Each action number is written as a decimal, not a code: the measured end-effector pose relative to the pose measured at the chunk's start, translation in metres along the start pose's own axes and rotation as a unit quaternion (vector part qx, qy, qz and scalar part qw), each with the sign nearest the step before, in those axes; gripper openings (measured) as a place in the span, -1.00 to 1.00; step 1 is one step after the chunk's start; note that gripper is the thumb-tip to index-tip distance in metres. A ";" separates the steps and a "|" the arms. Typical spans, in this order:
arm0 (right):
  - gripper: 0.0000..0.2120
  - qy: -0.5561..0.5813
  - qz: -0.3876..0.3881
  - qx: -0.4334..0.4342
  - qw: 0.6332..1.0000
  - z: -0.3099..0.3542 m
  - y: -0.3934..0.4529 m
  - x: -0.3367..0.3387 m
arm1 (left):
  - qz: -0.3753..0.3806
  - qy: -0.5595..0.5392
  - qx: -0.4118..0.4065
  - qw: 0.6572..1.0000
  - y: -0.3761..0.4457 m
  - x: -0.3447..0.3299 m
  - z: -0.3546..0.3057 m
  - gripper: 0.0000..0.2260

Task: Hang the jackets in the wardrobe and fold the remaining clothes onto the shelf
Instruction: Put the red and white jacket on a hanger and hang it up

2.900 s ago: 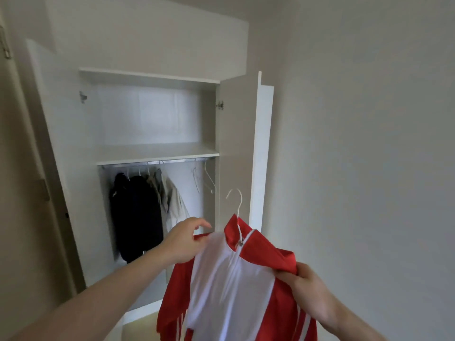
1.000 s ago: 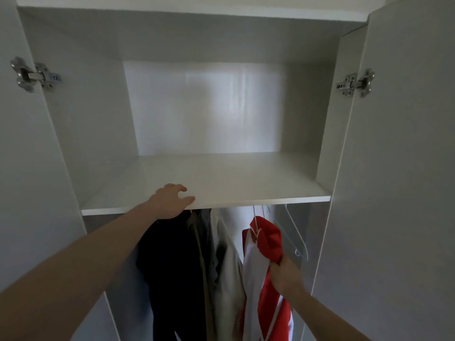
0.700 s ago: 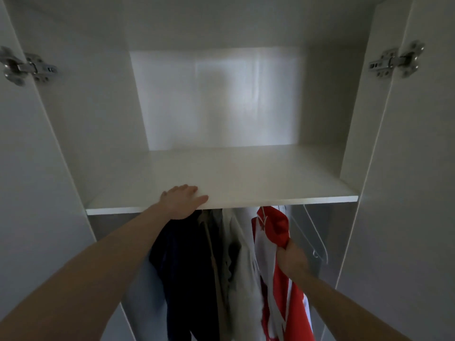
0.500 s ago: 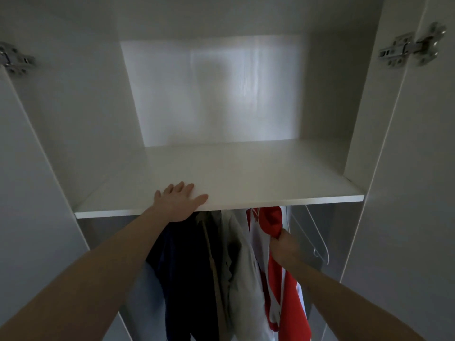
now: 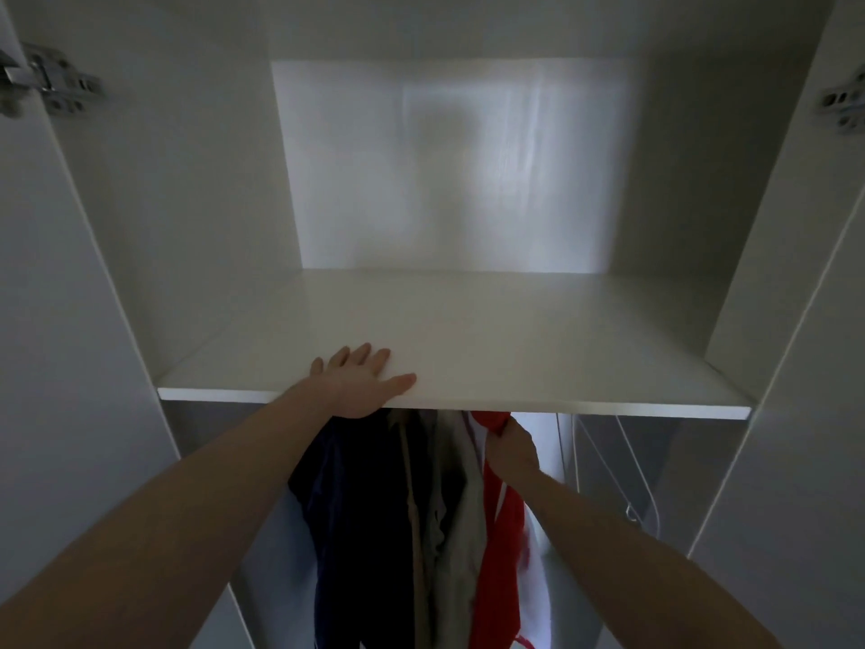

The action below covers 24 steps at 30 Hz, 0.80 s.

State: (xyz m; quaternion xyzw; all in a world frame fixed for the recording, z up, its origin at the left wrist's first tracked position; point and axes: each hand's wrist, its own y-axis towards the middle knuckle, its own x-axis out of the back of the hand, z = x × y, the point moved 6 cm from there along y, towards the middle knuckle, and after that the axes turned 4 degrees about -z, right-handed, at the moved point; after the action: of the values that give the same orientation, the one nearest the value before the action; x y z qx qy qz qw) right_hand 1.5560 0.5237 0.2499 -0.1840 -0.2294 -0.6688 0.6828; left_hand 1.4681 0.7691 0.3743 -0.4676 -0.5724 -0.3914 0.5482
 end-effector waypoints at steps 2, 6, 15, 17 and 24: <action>-0.85 -0.002 0.016 -0.001 1.000 -0.001 0.003 -0.011 | -0.002 0.001 0.000 1.000 0.000 0.000 0.001 -0.16; -0.68 -0.038 0.046 -0.021 0.998 -0.015 0.005 -0.031 | -0.001 0.000 0.000 1.000 0.002 -0.002 0.001 -0.17; -0.72 -0.057 0.114 -0.020 0.992 -0.031 0.000 -0.067 | -0.003 -0.011 0.004 1.000 0.005 -0.003 0.003 -0.06; -0.72 -0.058 0.122 -0.019 0.991 -0.031 -0.002 -0.071 | -0.003 -0.014 0.006 1.000 0.005 -0.004 0.003 0.01; -0.64 -0.093 0.070 -0.027 0.993 -0.051 -0.013 -0.063 | -0.022 -0.014 0.007 1.000 0.005 -0.004 0.004 0.03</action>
State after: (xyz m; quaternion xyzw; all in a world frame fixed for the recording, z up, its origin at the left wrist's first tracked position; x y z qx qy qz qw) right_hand 1.5463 0.5470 0.1713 -0.2790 -0.2602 -0.6052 0.6987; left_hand 1.4714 0.7739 0.3692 -0.4566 -0.5930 -0.3926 0.5345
